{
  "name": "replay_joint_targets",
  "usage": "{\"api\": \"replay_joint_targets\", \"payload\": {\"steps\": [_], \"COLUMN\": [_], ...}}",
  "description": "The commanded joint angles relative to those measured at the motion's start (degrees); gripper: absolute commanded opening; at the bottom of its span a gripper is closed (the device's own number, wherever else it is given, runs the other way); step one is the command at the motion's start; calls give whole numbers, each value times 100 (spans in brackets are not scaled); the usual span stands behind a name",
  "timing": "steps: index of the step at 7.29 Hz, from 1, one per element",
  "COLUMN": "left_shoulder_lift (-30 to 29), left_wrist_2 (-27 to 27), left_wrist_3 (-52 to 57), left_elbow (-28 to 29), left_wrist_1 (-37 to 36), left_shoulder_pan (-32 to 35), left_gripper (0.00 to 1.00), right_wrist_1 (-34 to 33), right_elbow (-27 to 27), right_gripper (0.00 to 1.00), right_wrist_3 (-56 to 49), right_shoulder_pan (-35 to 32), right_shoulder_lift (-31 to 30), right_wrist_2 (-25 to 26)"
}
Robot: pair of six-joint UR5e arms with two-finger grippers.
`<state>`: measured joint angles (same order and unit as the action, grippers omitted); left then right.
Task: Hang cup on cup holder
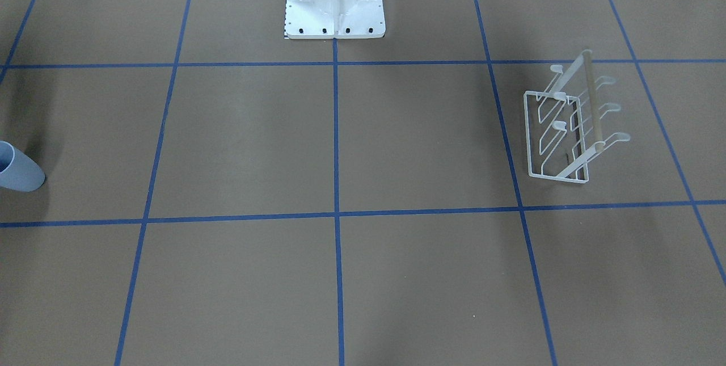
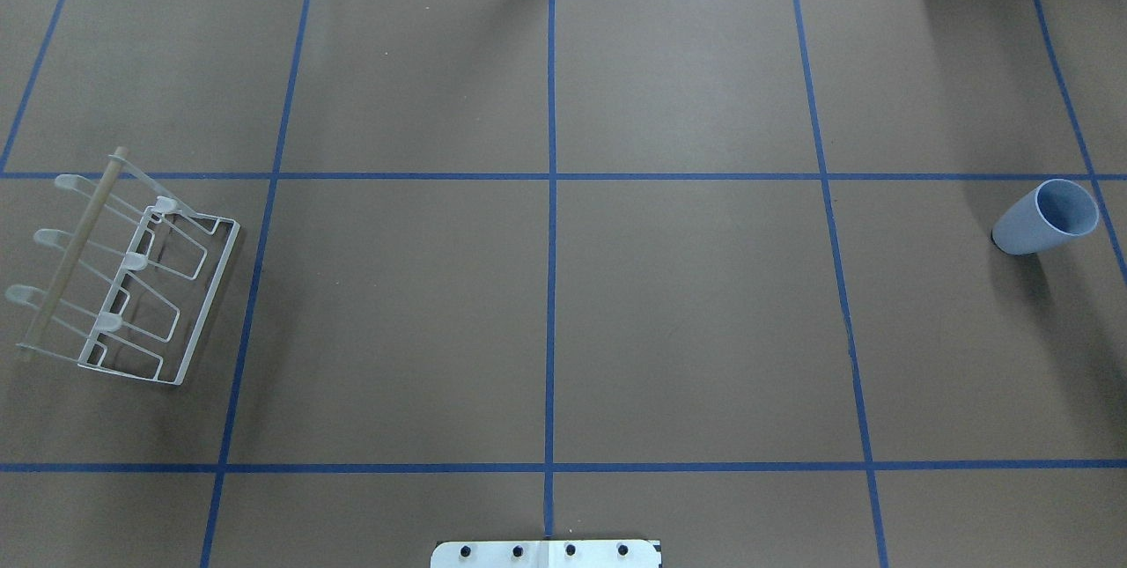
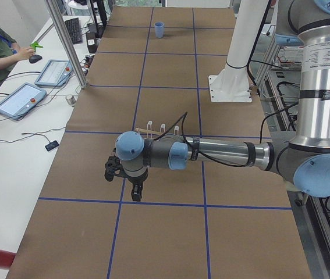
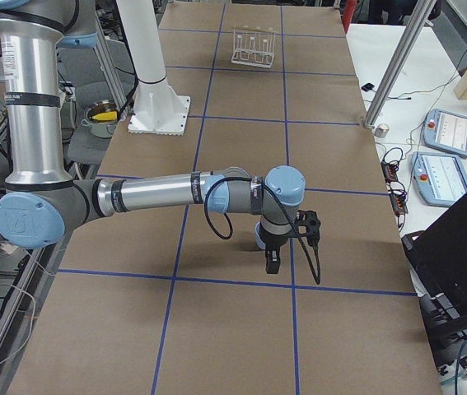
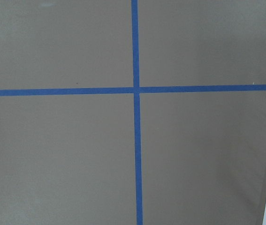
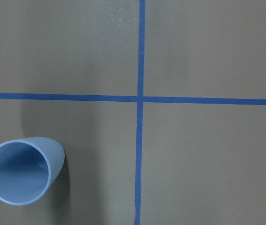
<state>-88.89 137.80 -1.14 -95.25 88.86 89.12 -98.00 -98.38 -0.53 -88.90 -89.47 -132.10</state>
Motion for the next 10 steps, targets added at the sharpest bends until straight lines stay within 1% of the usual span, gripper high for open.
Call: {"api": "replay_joint_targets", "payload": {"steps": [1, 7, 8, 10], "left_shoulder_lift": [-5, -76, -84, -102], "left_wrist_2": [1, -70, 9, -52], "left_wrist_3": [8, 26, 69, 17], "left_elbow": [-3, 32, -20, 41], "left_wrist_1": [0, -26, 0, 0], "left_shoulder_pan": [0, 9, 9, 0], "left_gripper": [99, 99, 99, 99], "right_wrist_1": [0, 26, 26, 18], "right_elbow": [-15, -15, -50, 2], "right_gripper": [100, 100, 100, 100], "right_wrist_3": [0, -17, -17, -8], "right_shoulder_pan": [48, 48, 57, 153], "right_shoulder_lift": [0, 35, 140, 429], "right_wrist_2": [-8, 36, 36, -16]}}
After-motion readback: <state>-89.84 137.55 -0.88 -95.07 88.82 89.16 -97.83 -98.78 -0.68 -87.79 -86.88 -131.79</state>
